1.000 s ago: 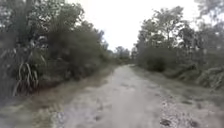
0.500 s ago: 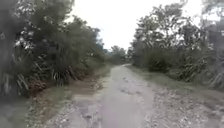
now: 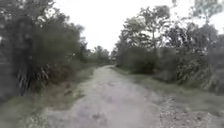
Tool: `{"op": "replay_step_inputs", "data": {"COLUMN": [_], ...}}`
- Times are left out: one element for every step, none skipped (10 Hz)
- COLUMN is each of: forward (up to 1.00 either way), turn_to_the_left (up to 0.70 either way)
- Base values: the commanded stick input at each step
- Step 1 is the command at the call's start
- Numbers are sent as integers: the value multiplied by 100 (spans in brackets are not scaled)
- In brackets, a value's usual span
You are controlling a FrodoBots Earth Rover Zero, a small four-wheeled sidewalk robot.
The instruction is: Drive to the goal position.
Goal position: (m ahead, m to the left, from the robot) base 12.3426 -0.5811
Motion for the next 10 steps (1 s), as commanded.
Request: {"op": "replay_step_inputs", "data": {"forward": [100,100,100,100,100,100,100,100,100,100], "turn_to_the_left": [0,0,0,0,0,0,0,0,0,0]}}
